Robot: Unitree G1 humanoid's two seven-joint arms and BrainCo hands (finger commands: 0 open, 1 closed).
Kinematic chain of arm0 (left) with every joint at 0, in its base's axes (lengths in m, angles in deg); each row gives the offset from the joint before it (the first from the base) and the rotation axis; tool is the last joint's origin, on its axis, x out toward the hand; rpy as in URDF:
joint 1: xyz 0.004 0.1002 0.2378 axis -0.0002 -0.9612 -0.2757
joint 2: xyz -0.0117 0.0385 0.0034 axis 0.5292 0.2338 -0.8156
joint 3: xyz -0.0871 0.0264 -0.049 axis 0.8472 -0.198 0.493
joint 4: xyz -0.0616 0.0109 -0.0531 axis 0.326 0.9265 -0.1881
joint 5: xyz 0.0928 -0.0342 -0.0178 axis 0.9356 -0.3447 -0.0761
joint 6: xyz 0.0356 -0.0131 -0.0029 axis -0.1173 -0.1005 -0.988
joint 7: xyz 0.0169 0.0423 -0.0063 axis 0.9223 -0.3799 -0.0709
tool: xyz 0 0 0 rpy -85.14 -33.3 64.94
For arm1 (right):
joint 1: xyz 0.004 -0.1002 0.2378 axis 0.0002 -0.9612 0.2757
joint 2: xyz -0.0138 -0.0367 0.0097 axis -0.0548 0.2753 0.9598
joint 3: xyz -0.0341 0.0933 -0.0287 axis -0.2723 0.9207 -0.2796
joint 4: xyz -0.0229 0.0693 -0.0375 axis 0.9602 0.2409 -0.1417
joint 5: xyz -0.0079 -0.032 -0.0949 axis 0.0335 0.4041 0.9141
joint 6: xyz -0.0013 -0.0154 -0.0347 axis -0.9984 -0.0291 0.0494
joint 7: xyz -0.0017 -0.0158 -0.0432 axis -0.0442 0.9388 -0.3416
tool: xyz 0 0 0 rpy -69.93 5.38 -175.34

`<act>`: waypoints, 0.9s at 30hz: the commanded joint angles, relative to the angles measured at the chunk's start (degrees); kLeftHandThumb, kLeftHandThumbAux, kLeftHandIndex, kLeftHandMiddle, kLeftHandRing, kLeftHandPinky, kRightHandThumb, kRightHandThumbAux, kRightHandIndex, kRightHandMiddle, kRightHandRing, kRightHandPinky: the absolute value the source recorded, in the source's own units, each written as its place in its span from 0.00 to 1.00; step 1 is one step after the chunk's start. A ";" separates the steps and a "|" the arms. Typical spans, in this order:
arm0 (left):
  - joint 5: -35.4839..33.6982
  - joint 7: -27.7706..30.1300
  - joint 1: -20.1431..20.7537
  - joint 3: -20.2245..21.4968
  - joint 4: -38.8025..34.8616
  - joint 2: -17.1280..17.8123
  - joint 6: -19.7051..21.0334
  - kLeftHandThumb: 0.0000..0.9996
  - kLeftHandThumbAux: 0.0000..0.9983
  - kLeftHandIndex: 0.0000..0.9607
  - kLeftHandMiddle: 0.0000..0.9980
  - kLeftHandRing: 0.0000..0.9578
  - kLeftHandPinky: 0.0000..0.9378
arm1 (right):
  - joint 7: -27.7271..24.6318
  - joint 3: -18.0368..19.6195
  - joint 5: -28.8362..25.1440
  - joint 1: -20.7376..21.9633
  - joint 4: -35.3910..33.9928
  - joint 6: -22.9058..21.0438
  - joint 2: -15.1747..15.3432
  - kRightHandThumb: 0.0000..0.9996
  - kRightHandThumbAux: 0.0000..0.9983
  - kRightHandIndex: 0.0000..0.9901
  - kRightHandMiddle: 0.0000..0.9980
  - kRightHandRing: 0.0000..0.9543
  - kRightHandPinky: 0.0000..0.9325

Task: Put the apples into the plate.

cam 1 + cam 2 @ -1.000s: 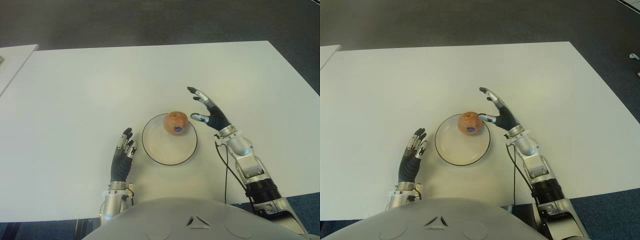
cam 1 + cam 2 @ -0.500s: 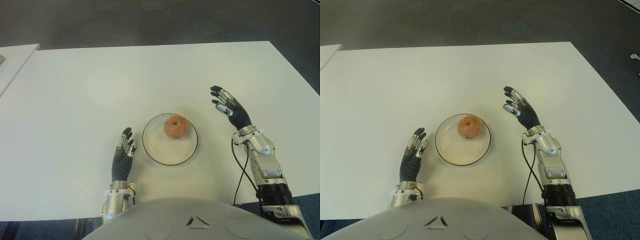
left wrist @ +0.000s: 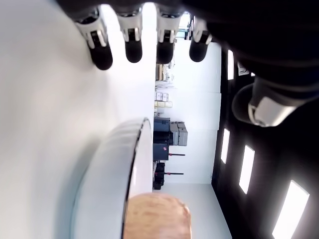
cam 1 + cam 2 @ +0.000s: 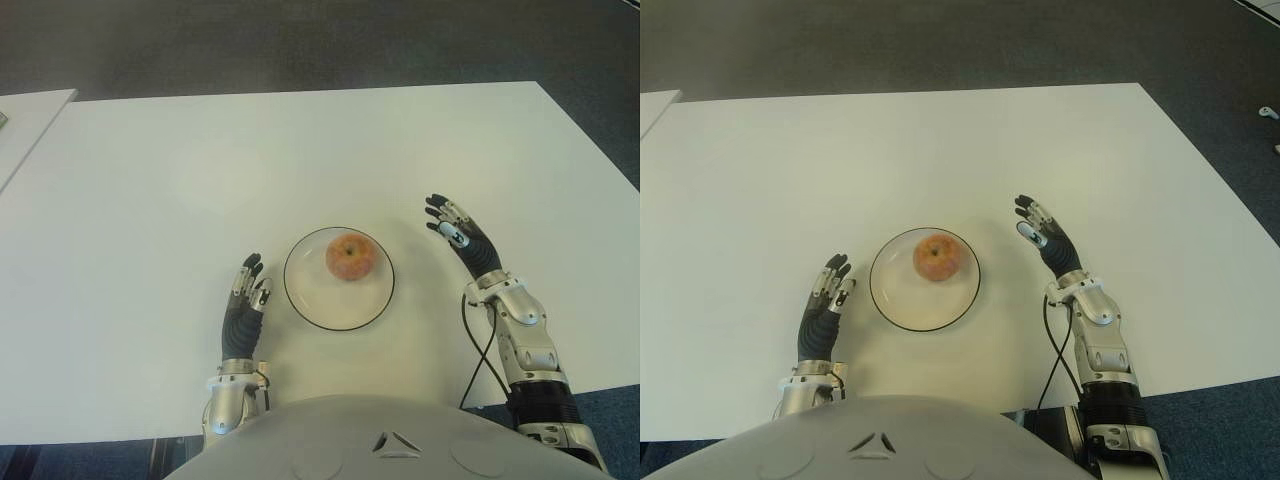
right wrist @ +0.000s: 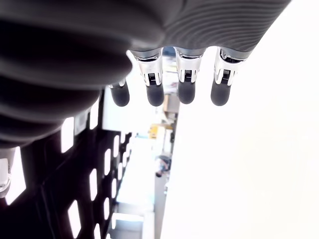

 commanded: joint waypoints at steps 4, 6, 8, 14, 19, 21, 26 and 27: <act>0.04 -0.01 -0.19 0.26 0.46 0.47 1.42 0.08 0.43 0.00 0.00 0.00 0.04 | 1.21 0.16 0.82 -2.41 2.31 -0.69 -2.61 0.08 0.42 0.04 0.04 0.00 0.01; 0.12 -0.02 -0.15 0.33 0.39 0.56 1.64 0.07 0.43 0.00 0.00 0.00 0.04 | 1.30 -0.03 1.02 -3.53 2.01 -0.09 -3.20 0.08 0.42 0.04 0.04 0.00 0.01; 0.19 0.15 -0.25 0.38 0.14 0.84 1.86 0.07 0.43 0.00 0.00 0.00 0.04 | 1.42 -0.48 1.19 -5.30 1.05 0.81 -4.11 0.08 0.42 0.04 0.05 0.00 0.02; -1.28 1.22 -0.15 0.74 0.17 1.56 1.50 0.07 0.42 0.00 0.00 0.00 0.04 | 2.50 -2.08 1.80 -8.77 -1.23 2.66 -7.00 0.08 0.43 0.05 0.05 0.01 0.00; -1.22 0.95 0.49 1.11 0.85 1.57 2.04 0.07 0.42 0.00 0.00 0.00 0.05 | 2.70 -2.37 2.09 -8.89 0.59 3.48 -8.03 0.08 0.42 0.06 0.06 0.01 0.01; -1.03 0.82 0.63 1.26 1.09 1.60 2.12 0.07 0.42 0.00 0.00 0.00 0.04 | 2.67 -2.44 2.26 -8.80 1.62 4.13 -8.30 0.08 0.42 0.06 0.06 0.01 0.01; -0.22 0.45 1.04 1.97 1.99 2.07 1.74 0.07 0.43 0.00 0.00 0.00 0.05 | 2.61 -2.97 2.53 -9.05 4.09 6.43 -9.24 0.08 0.43 0.06 0.05 0.00 0.01; -0.16 0.46 1.11 2.09 2.17 2.14 1.54 0.06 0.43 0.00 0.00 0.00 0.05 | 2.58 -3.03 2.53 -9.16 4.34 6.78 -9.40 0.08 0.45 0.06 0.04 0.00 0.01</act>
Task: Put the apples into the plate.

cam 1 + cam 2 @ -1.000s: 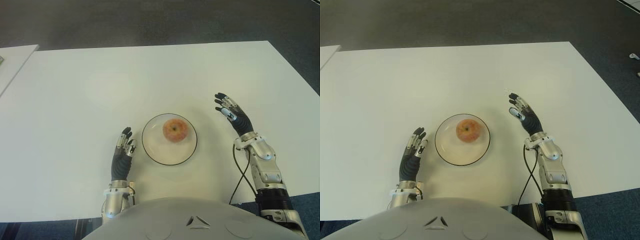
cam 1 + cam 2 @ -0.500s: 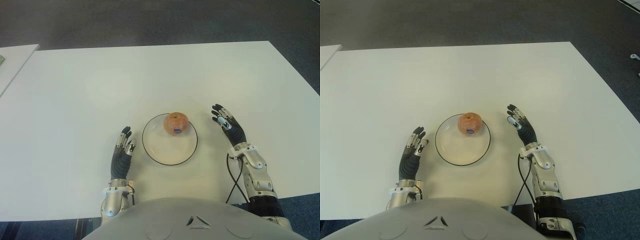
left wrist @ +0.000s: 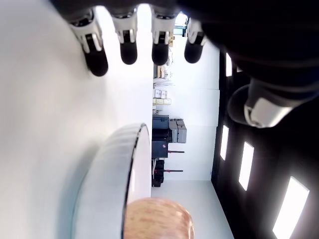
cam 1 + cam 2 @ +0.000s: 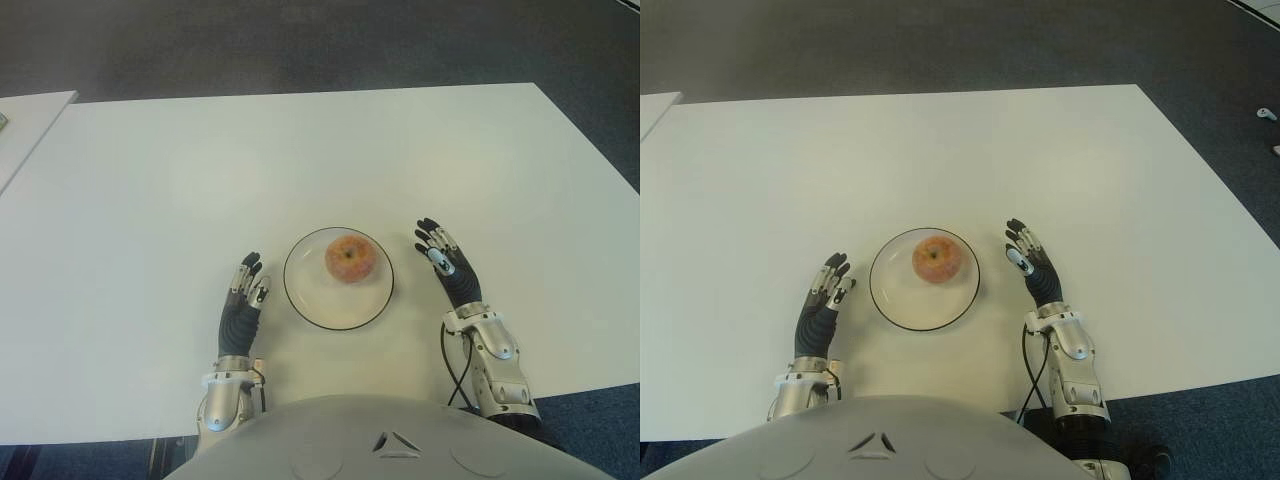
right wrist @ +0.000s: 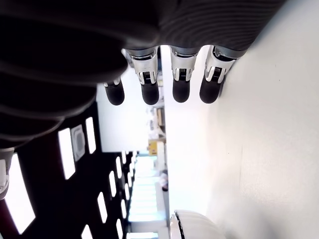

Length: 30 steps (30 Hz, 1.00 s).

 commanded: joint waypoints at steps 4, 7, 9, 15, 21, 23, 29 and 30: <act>0.28 0.31 0.11 1.45 2.84 1.33 -0.38 0.05 0.43 0.00 0.00 0.00 0.05 | -0.04 -1.01 1.12 -1.93 4.35 0.99 -1.67 0.08 0.49 0.04 0.03 0.00 0.02; 0.48 0.87 -0.53 1.57 2.57 2.12 -1.45 0.05 0.42 0.00 0.00 0.00 0.04 | 0.73 -1.20 2.12 -2.39 5.42 2.78 -2.16 0.08 0.51 0.03 0.03 0.00 0.02; 0.55 1.26 -0.82 1.45 2.29 2.63 -1.66 0.05 0.42 0.00 0.00 0.00 0.04 | 1.19 -1.27 2.73 -2.59 5.92 3.57 -2.30 0.08 0.52 0.03 0.03 0.00 0.02; -0.16 2.50 -0.87 1.66 2.18 3.95 -2.03 0.04 0.41 0.00 0.00 0.00 0.04 | 2.18 -1.87 4.13 -3.94 7.27 5.88 -3.08 0.09 0.54 0.03 0.02 0.00 0.00; 0.21 2.59 -0.89 1.94 2.22 4.68 -2.91 0.04 0.41 0.00 0.00 0.00 0.03 | 1.34 -2.12 2.64 -5.88 7.89 8.37 -4.60 0.10 0.55 0.04 0.02 0.00 0.01; 0.26 2.58 -1.04 1.95 2.10 4.83 -3.04 0.04 0.41 0.00 0.00 0.00 0.03 | 0.73 -2.14 1.86 -6.63 8.17 9.44 -5.12 0.11 0.55 0.05 0.02 0.00 0.01; -0.82 3.41 -1.42 1.78 1.54 5.07 -2.75 0.04 0.41 0.00 0.00 0.00 0.03 | -1.22 -1.84 -0.33 -8.49 8.08 10.59 -5.67 0.13 0.54 0.06 0.05 0.01 0.02; -0.83 3.38 -1.45 1.84 1.55 5.04 -2.82 0.04 0.41 0.00 0.00 0.00 0.03 | -1.44 -1.76 -0.52 -8.69 8.12 10.65 -5.70 0.13 0.54 0.06 0.05 0.01 0.03</act>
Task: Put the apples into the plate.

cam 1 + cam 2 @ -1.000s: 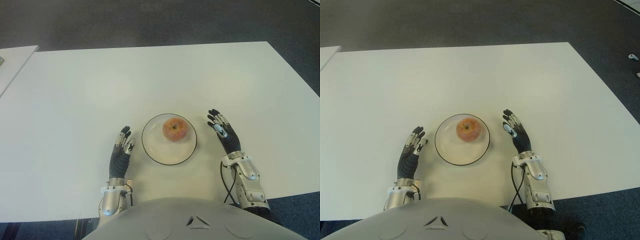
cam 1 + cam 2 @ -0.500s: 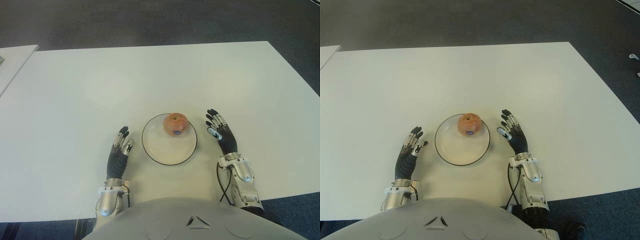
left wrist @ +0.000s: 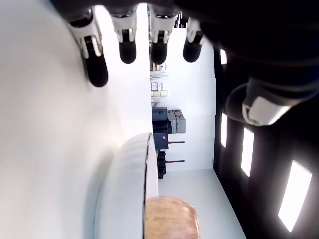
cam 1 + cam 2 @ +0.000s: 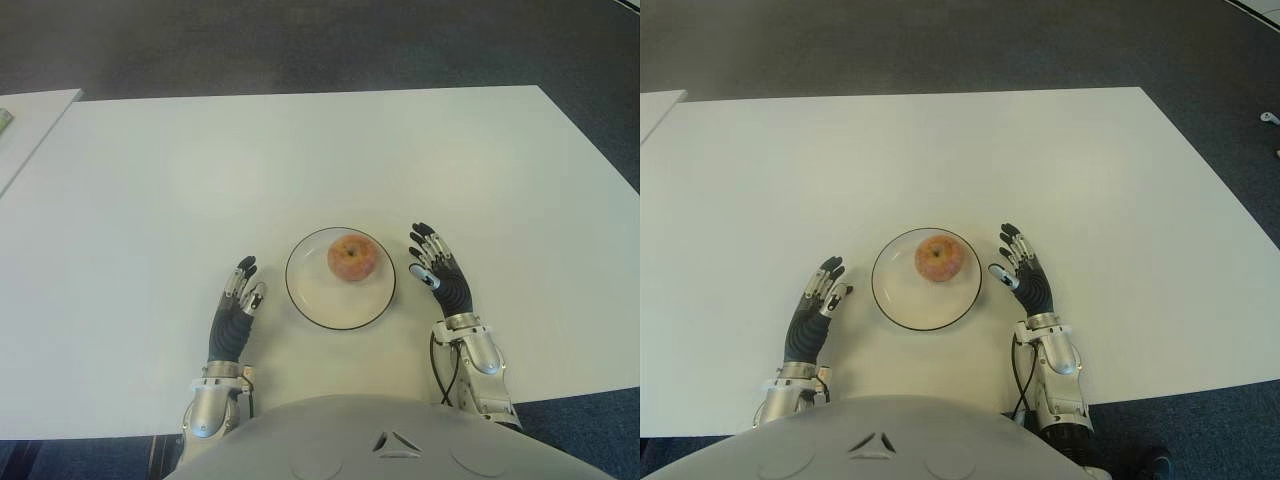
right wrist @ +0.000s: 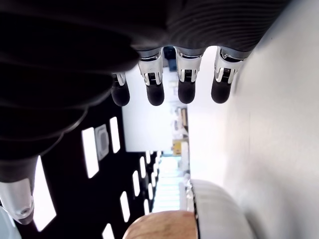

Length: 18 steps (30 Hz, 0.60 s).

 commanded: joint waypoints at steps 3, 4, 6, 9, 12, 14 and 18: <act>-0.32 0.63 -1.04 0.27 0.41 0.40 0.71 0.04 0.42 0.00 0.00 0.00 0.03 | -1.41 -0.33 -1.58 -5.19 4.53 -2.73 -1.02 0.13 0.54 0.07 0.05 0.01 0.02; -0.20 0.55 -1.16 0.30 0.32 0.40 0.66 0.04 0.42 0.00 0.00 0.00 0.03 | -1.59 -0.31 -1.67 -5.28 4.60 -2.72 -1.02 0.13 0.54 0.07 0.06 0.01 0.02; -0.07 0.46 -1.31 0.37 0.20 0.43 0.67 0.04 0.42 0.00 0.00 0.00 0.03 | -1.89 -0.31 -1.75 -5.41 4.76 -2.68 -1.02 0.12 0.54 0.07 0.05 0.01 0.01; 0.08 0.48 -1.53 0.48 0.05 0.57 0.73 0.04 0.42 0.00 0.00 0.00 0.02 | -2.33 -0.24 -1.82 -5.58 5.09 -2.58 -0.91 0.12 0.53 0.06 0.05 0.01 0.01; 0.29 0.67 -1.61 0.70 0.35 0.96 0.05 0.04 0.42 0.00 0.00 0.00 0.02 | -2.75 0.11 -1.96 -5.67 5.57 -2.35 -0.57 0.11 0.54 0.05 0.05 0.01 0.02; 0.31 0.76 -1.58 0.80 0.47 1.15 -0.11 0.04 0.42 0.00 0.00 0.00 0.02 | -2.87 0.27 -1.94 -5.69 5.76 -2.23 -0.51 0.11 0.54 0.05 0.05 0.01 0.03; 1.15 -0.24 -1.16 1.20 1.26 1.08 -0.72 0.04 0.42 0.00 0.00 0.00 0.03 | -3.28 0.79 -2.06 -5.84 6.26 -1.61 -0.24 0.11 0.54 0.04 0.06 0.02 0.02</act>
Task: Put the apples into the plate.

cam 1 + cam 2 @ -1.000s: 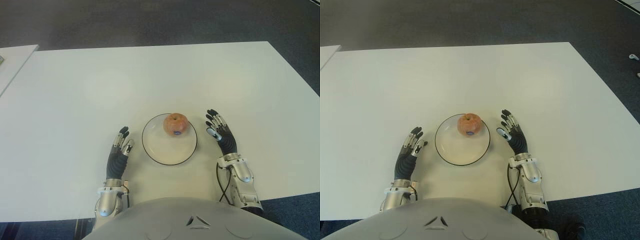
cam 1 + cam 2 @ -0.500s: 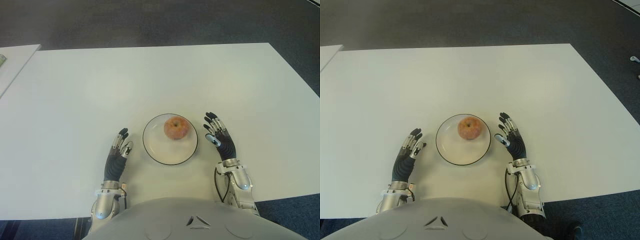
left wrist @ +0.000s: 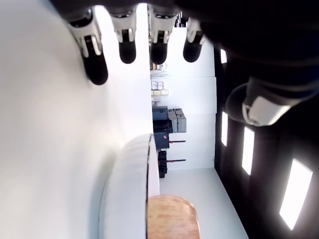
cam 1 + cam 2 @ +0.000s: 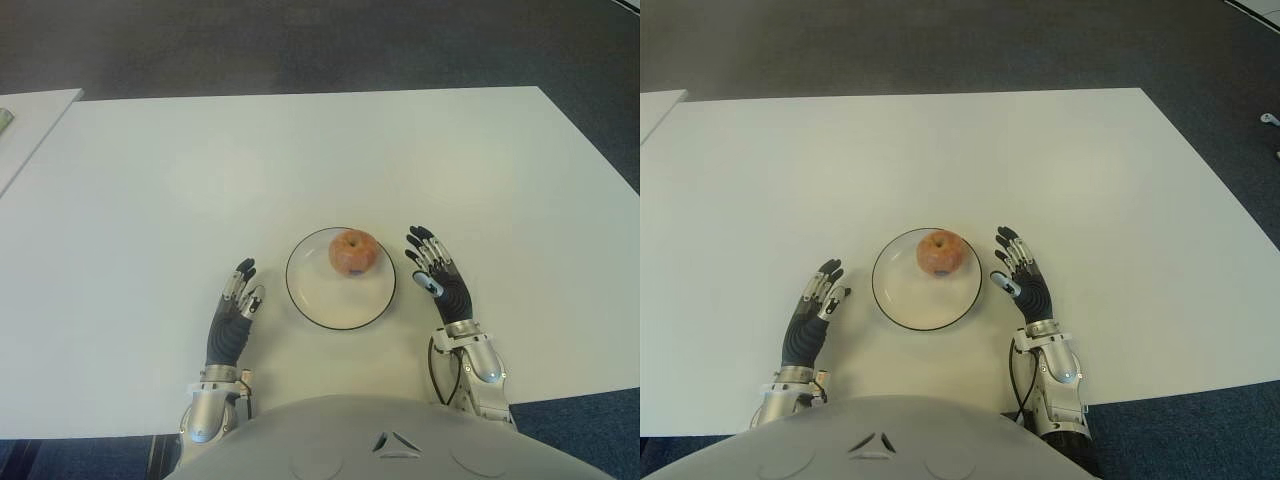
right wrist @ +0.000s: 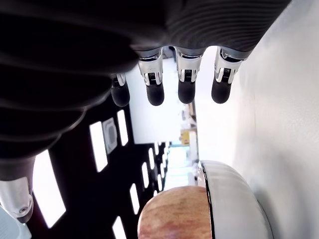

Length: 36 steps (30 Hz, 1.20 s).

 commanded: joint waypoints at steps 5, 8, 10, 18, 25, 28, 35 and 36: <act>2.09 -1.65 0.44 1.53 2.60 -0.35 -1.39 0.03 0.42 0.00 0.00 0.00 0.03 | -0.40 0.95 -0.49 -5.48 6.05 -2.60 0.05 0.13 0.54 0.05 0.06 0.02 0.03; 1.56 -1.58 0.91 2.04 3.06 -0.58 -0.97 0.03 0.42 0.00 0.00 0.00 0.03 | -0.14 1.24 -0.46 -5.75 5.75 -2.43 -0.04 0.14 0.54 0.06 0.07 0.03 0.04; 0.78 -1.33 1.29 2.51 3.34 -0.53 -0.60 0.03 0.42 0.00 0.00 0.00 0.02 | 0.20 1.40 -0.45 -6.09 5.29 -2.23 -0.22 0.14 0.54 0.06 0.07 0.03 0.04; 1.52 -1.88 2.59 4.02 6.43 -0.17 -5.12 0.05 0.42 0.00 0.00 0.00 0.02 | 2.03 2.21 -1.13 -7.58 3.53 -1.14 -1.93 0.12 0.55 0.06 0.07 0.03 0.05; 7.87 -5.83 3.21 5.24 9.39 -0.36 -11.59 0.07 0.44 0.00 0.00 0.00 0.06 | 4.75 3.36 -1.78 -8.83 1.87 -1.72 -3.96 0.15 0.55 0.08 0.08 0.04 0.07; 10.05 -7.11 2.91 5.07 8.90 -0.48 -11.81 0.07 0.46 0.00 0.00 0.00 0.06 | 4.85 3.35 -1.79 -9.52 1.25 -1.79 -4.13 0.16 0.55 0.08 0.07 0.04 0.06; 12.44 -7.87 2.58 4.71 7.94 -0.01 -9.95 0.07 0.47 0.00 0.00 0.00 0.04 | 6.44 1.14 0.79 -13.57 -2.74 -0.98 -5.59 0.15 0.57 0.02 0.02 0.00 0.01; 12.55 -7.76 2.51 4.62 7.68 -0.02 -9.43 0.07 0.47 0.00 0.00 0.00 0.03 | 6.92 0.75 1.45 -14.12 -3.46 -1.17 -5.70 0.14 0.57 0.02 0.02 0.00 0.00</act>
